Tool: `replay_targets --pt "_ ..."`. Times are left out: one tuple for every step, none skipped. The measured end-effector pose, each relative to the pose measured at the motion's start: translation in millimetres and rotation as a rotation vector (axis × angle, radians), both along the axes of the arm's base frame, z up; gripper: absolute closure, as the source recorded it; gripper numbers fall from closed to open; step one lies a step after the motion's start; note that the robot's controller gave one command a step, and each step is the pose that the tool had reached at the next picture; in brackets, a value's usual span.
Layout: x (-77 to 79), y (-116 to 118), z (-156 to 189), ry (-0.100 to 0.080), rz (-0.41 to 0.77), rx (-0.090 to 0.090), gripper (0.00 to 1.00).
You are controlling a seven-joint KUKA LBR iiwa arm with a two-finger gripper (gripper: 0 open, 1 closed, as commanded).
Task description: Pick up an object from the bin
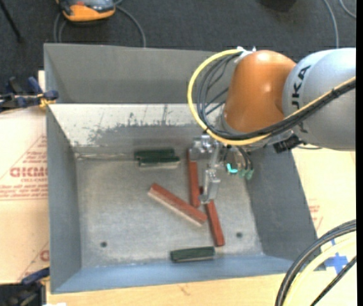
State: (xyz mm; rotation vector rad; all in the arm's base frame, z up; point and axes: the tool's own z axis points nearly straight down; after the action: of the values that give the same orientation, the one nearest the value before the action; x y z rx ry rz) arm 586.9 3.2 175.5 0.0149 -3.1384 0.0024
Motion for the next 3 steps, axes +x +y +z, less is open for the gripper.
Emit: replay_targets --pt "1.8 0.0 4.1 -0.008 0.0 0.0 1.0" --pt "1.8 0.1 4.1 -0.008 0.0 0.0 0.0" --pt "1.8 0.1 4.1 -0.008 0.0 0.0 0.0"
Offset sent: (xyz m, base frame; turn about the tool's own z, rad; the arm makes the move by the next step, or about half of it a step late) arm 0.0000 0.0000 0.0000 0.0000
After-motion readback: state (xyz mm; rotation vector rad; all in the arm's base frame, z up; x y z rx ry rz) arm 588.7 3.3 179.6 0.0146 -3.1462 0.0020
